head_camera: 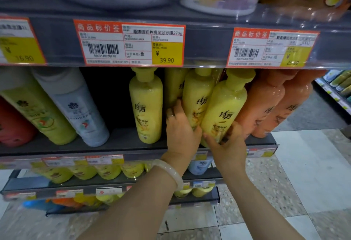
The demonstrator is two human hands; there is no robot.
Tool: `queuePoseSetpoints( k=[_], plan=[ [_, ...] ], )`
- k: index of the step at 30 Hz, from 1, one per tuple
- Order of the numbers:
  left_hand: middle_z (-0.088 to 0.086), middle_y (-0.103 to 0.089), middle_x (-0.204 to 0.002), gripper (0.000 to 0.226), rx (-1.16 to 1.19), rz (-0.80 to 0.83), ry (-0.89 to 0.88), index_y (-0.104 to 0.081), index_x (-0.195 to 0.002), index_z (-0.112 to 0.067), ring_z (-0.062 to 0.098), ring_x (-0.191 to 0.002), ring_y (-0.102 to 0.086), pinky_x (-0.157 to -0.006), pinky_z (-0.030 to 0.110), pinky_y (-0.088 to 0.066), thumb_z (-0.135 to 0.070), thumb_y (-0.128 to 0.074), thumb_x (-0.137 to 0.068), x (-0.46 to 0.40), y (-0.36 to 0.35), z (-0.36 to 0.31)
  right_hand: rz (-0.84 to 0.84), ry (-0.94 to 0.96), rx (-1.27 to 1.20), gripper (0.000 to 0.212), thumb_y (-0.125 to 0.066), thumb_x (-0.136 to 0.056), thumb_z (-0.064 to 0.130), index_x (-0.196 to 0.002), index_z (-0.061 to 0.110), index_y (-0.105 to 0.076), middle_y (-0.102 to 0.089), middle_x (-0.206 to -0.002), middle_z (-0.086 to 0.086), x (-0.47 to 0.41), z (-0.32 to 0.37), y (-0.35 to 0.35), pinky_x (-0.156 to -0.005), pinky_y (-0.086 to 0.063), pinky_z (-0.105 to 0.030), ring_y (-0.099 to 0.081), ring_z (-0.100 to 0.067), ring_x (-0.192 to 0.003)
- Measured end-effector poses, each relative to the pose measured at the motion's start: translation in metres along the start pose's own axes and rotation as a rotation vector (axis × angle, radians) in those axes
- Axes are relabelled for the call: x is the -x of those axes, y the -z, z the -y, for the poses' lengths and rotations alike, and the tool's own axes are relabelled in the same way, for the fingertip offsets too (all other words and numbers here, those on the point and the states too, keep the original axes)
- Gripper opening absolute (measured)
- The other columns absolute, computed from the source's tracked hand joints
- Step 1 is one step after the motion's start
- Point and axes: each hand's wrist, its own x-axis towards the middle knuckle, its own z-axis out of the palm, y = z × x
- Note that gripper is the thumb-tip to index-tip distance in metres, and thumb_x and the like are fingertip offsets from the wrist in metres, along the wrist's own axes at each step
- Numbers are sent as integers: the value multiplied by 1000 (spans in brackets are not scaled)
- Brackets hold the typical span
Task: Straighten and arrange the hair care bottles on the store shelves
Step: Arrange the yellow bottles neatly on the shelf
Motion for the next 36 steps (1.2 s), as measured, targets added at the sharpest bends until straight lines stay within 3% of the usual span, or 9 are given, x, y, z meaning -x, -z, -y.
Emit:
queuePoseSetpoints(
  k=[5, 8, 14, 24, 27, 29, 31, 33, 36],
  plan=[
    [20, -37, -131, 93, -26, 20, 89, -25, -138, -12, 36, -120, -42, -101, 48, -40, -20, -82, -64, 4, -8, 12, -43, 11, 31, 49, -79, -70, 19, -103, 26, -44, -54, -91, 10, 0, -1, 3, -67, -40, -24, -53, -12, -84],
    [18, -40, -127, 89, -10, -35, 129, -30, -133, -8, 35, -117, -46, -96, 49, -44, -29, -82, -64, 4, -12, 12, -36, 2, 39, 50, -79, -70, 19, -110, 19, -49, -56, -90, 9, -2, -2, 6, -73, -44, -30, -54, -13, -84],
    [18, -46, -125, 72, -70, -18, 71, -40, -125, -3, 34, -115, -49, -94, 46, -45, -33, -76, -71, 0, -15, 18, -29, -4, 74, 53, -80, -69, 21, -113, 19, -51, -58, -92, 9, -4, -4, 7, -74, -45, -30, -56, -14, -84],
    [23, -48, -126, 77, -118, -46, -5, -36, -132, 4, 36, -118, -48, -94, 40, -44, -29, -75, -74, 29, 8, 35, 40, -8, 111, 56, -79, -70, 20, -116, 16, -47, -57, -93, 11, -8, 7, -4, -73, -45, -29, -55, -10, -85],
    [17, -49, -131, 67, -40, -50, 27, -36, -136, -3, 30, -121, -48, -98, 37, -42, -25, -68, -81, 43, 17, 37, 61, -47, 103, 64, -80, -68, 22, -119, 17, -43, -61, -108, 1, -10, 8, -17, -84, -51, -38, -59, -17, -97],
    [13, -54, -121, 53, 35, -151, -9, -47, -126, -5, 29, -114, -52, -96, 30, -42, -23, -68, -81, 56, 31, 46, 23, -78, 72, 73, -82, -65, 25, -125, 17, -40, -57, -119, -5, -5, 10, -20, -90, -51, -42, -57, -20, -107],
    [5, -48, -112, 49, 106, -282, -60, -49, -118, -7, 24, -106, -51, -93, 27, -41, -32, -66, -79, 66, 51, 58, -79, -28, 33, 63, -79, -69, 23, -121, 18, -43, -52, -119, -4, 12, 11, -18, -90, -48, -33, -53, -19, -108],
    [2, -41, -118, 60, 118, -322, -49, -41, -125, -12, 21, -113, -45, -98, 28, -38, -37, -66, -76, 60, 67, 66, -84, 50, 21, 43, -74, -76, 21, -109, 25, -46, -53, -108, 0, 35, 14, -22, -86, -47, -27, -54, -16, -100],
    [10, -35, -139, 86, 126, -146, 97, -25, -140, -10, 23, -130, -36, -108, 37, -33, -23, -76, -72, 32, 76, 68, 82, 60, 58, 37, -69, -80, 30, -109, 26, -47, -57, -110, 7, 52, 17, -46, -90, -47, -21, -54, -10, -105]
  ],
)
